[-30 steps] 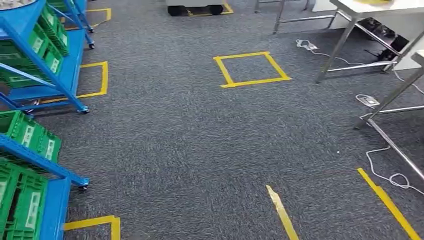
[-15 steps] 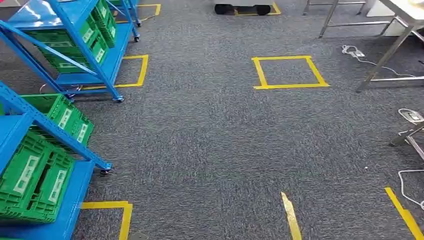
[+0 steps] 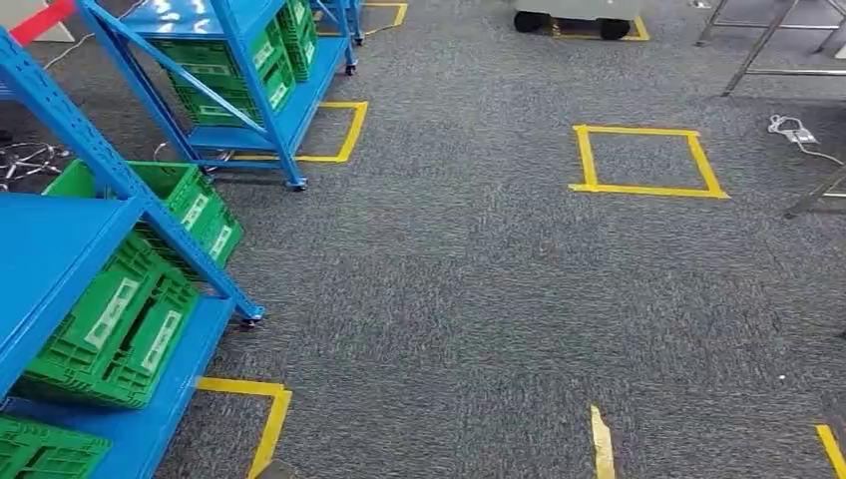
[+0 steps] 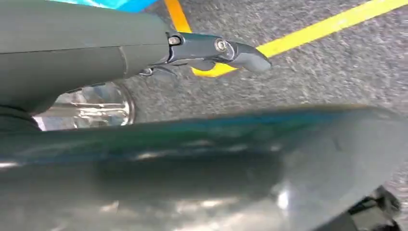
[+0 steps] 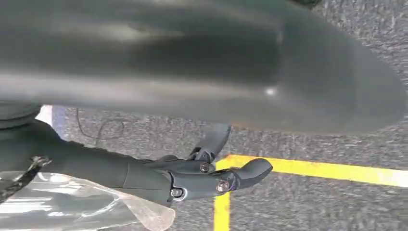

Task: Take the parts from the cabinet and place them on the table.

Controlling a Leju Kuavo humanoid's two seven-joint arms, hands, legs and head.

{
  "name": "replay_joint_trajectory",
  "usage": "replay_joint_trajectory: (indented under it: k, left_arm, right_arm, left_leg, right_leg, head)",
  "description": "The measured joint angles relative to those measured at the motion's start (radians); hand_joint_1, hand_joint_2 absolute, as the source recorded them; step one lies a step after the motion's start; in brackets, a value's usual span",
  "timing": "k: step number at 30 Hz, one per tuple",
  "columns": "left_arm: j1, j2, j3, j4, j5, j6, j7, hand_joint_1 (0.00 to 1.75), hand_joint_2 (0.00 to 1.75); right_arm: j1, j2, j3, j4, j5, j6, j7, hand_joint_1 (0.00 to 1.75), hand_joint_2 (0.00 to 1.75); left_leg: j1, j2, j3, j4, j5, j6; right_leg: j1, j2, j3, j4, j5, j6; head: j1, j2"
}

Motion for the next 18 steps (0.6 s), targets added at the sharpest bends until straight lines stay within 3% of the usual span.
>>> replay_joint_trajectory:
  k: [1, 2, 4, 5, 8, 11, 13, 15, 18]
  left_arm:
    - [-0.002, 0.001, 0.000, 0.000, 0.001, -0.001, -0.004, 0.00, 0.00]
    - [-0.003, 0.001, 0.000, 0.000, 0.002, -0.003, -0.008, 0.00, 0.00]
    - [-0.002, 0.001, 0.000, 0.000, 0.008, -0.011, -0.014, 0.00, 0.00]
    - [-0.002, 0.001, -0.001, 0.000, 0.009, -0.015, -0.015, 0.00, 0.00]
    - [-0.004, 0.001, -0.001, 0.000, 0.015, -0.036, -0.026, 0.00, 0.00]
    - [-0.004, 0.001, -0.002, 0.000, 0.022, -0.050, -0.035, 0.00, 0.00]
    - [-0.004, 0.001, -0.003, 0.000, 0.028, -0.056, -0.040, 0.00, 0.00]
    - [-0.004, 0.001, -0.005, 0.000, 0.030, -0.064, -0.044, 0.00, 0.00]
    - [-0.004, 0.001, -0.008, 0.000, 0.030, -0.066, -0.044, 0.00, 0.00]
  right_arm:
    - [-0.002, 0.001, 0.000, 0.004, -0.002, 0.003, 0.000, 0.00, 0.00]
    - [-0.003, 0.001, 0.000, 0.004, -0.003, 0.007, 0.000, 0.00, 0.00]
    - [0.003, 0.001, 0.000, 0.006, -0.005, 0.011, 0.000, 0.00, 0.00]
    - [0.005, 0.001, -0.002, 0.006, -0.006, 0.012, 0.000, 0.00, 0.00]
    - [0.004, 0.001, -0.002, 0.008, -0.010, 0.019, 0.000, 0.00, 0.00]
    - [0.002, 0.001, -0.002, 0.012, -0.010, 0.024, 0.000, 0.00, 0.00]
    - [0.002, 0.000, -0.002, 0.014, -0.011, 0.026, -0.001, 0.00, 0.00]
    - [0.002, 0.000, -0.002, 0.014, -0.011, 0.029, -0.001, 0.00, 0.00]
    - [0.001, 0.000, -0.002, 0.014, -0.013, 0.032, -0.001, 0.00, 0.00]
  left_leg:
    - [-0.003, -0.003, -0.007, 0.013, -0.004, -0.006]
    - [-0.005, -0.003, -0.011, 0.014, -0.003, -0.005]
    - [-0.007, -0.003, -0.011, 0.013, 0.001, 0.018]
    - [-0.007, -0.003, -0.011, 0.012, 0.004, 0.024]
    - [-0.007, -0.003, -0.010, 0.008, 0.006, 0.031]
    - [-0.004, -0.003, -0.009, 0.005, 0.006, 0.032]
    - [-0.003, -0.003, -0.009, 0.004, 0.007, 0.030]
    - [-0.001, -0.003, -0.009, 0.003, 0.007, 0.016]
    - [0.005, -0.003, -0.009, 0.002, 0.004, -0.017]
  right_leg:
    - [0.001, 0.008, 0.010, -0.023, -0.002, -0.009]
    - [-0.002, 0.006, 0.008, -0.021, 0.003, -0.018]
    - [0.000, 0.004, 0.008, -0.020, 0.004, -0.018]
    - [0.001, 0.004, 0.008, -0.020, 0.004, -0.018]
    - [0.005, 0.004, 0.008, -0.020, 0.003, -0.022]
    - [0.009, 0.003, 0.008, -0.020, 0.001, -0.033]
    - [0.011, 0.002, 0.008, -0.019, 0.001, -0.034]
    - [0.013, 0.002, 0.008, -0.019, 0.000, -0.037]
    - [0.016, 0.002, 0.008, -0.018, 0.000, -0.038]
  head:
    - [0.005, 0.000]
    - [0.000, 0.000]
    - [-0.004, 0.000]
    - [-0.004, 0.000]
    - [-0.005, 0.000]
    - [-0.004, 0.000]
    - [-0.004, 0.000]
    - [-0.004, 0.000]
    - [-0.003, 0.000]
